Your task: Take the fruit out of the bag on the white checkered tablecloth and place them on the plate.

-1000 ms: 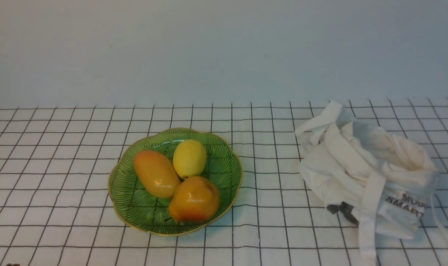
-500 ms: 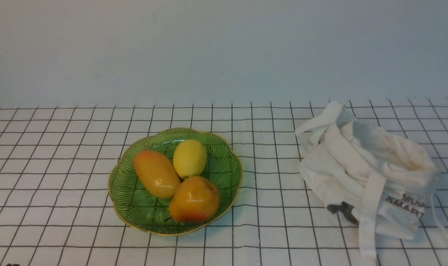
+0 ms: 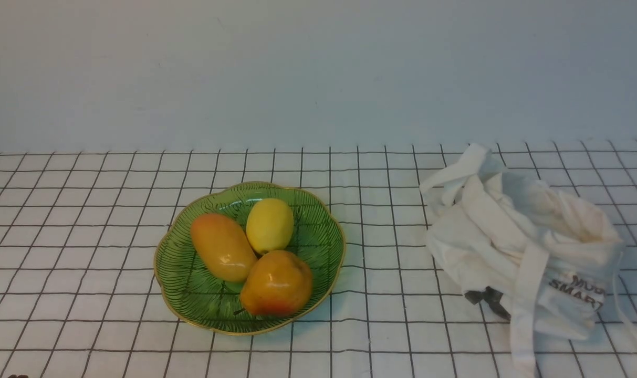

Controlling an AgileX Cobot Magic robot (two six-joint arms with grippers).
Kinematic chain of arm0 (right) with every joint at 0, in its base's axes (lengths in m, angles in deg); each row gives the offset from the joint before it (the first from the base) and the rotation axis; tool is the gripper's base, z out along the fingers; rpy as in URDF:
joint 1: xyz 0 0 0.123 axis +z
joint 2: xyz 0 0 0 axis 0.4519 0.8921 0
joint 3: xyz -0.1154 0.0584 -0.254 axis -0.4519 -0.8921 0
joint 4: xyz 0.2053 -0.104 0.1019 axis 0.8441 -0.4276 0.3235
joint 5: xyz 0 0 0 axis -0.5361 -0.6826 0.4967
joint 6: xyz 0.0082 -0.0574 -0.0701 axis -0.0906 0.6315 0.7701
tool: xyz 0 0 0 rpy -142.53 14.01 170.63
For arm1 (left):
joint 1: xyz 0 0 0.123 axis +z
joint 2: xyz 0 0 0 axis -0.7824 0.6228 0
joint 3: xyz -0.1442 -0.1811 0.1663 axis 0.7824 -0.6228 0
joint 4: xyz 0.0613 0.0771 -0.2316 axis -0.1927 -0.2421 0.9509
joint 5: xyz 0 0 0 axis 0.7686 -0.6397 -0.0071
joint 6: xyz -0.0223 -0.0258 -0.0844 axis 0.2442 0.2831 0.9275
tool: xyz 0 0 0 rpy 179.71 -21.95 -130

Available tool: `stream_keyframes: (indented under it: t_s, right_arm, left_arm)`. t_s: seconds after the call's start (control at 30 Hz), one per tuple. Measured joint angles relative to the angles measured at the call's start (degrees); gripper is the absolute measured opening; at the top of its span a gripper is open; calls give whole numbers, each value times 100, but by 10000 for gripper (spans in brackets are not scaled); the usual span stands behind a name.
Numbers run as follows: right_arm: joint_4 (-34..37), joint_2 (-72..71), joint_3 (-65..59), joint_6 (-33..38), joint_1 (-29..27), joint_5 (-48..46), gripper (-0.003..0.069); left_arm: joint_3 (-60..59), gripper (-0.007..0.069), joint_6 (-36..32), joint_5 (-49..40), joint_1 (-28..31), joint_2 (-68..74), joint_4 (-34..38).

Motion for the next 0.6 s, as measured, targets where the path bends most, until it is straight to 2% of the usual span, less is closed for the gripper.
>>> stream_keyframes:
  t_s: [0.23, 0.37, 0.43, 0.6]
  right_arm:
    - [188, -78, -119, 277, -132, 10, -13]
    - [177, -159, -515, 308, -673, 52, -13]
    - [17, -159, -1150, 314, -1259, 57, -13]
    - [-66, -327, -2389, 324, -1913, 0, -13]
  left_arm:
    - [0, -8, 0, 0, 0, 0, 0]
    - [0, -8, 0, 0, 0, 0, 0]
    - [0, -8, 0, 0, 0, 0, 0]
    - [0, -8, 0, 0, 0, 0, 0]
